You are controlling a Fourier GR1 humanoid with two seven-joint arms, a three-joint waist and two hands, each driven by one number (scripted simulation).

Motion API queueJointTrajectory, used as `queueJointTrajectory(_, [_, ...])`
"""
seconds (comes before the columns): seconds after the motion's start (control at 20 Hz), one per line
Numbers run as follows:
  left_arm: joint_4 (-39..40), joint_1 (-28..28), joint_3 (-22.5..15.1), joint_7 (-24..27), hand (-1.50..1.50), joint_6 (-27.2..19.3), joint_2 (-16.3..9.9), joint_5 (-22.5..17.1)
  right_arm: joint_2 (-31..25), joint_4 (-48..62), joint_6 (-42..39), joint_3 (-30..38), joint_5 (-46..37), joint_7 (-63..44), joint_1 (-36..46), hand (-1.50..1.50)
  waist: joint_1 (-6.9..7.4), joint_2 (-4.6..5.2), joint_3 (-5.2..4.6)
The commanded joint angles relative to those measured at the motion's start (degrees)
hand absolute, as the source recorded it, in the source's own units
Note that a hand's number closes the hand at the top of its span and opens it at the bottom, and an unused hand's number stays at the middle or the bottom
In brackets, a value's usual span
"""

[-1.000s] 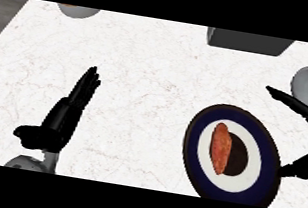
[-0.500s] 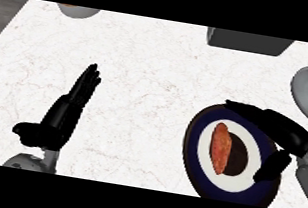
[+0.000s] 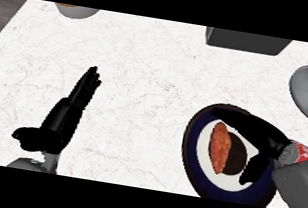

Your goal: Pick the sweet potato from the plate and place it in the pan

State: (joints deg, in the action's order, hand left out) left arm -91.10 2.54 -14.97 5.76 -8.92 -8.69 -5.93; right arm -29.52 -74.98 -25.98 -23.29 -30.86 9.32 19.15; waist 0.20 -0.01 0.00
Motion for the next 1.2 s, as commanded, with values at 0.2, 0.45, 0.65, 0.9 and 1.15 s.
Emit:
queueJointTrajectory(0.2, [-3.5,-2.1,1.1,-2.2,0.00,1.2,1.2,2.2,2.1,1.4,-1.1,5.7,-5.0,2.9,-2.7,-1.50,-0.08,-0.03,0.01])
queueJointTrajectory(0.45, [1.5,-1.4,4.6,2.4,0.00,5.1,1.7,1.1,7.2,3.8,-0.1,6.7,-8.6,4.0,-3.4,-1.50,-0.11,0.00,0.00])
queueJointTrajectory(0.65, [2.8,-0.5,4.1,1.9,0.00,4.2,3.7,3.7,9.7,6.5,0.7,7.0,-12.7,4.5,-2.9,-1.50,-0.11,-0.01,0.00])
queueJointTrajectory(0.9, [-2.1,0.8,5.6,-3.7,0.00,5.1,2.0,3.2,13.8,12.9,1.6,6.9,-15.2,2.1,0.2,-1.50,0.05,0.00,0.02])
queueJointTrajectory(1.15, [5.0,2.7,4.7,1.9,0.00,3.7,5.7,4.7,12.1,23.3,5.9,2.6,-21.6,12.8,5.3,1.50,0.46,0.27,0.04])
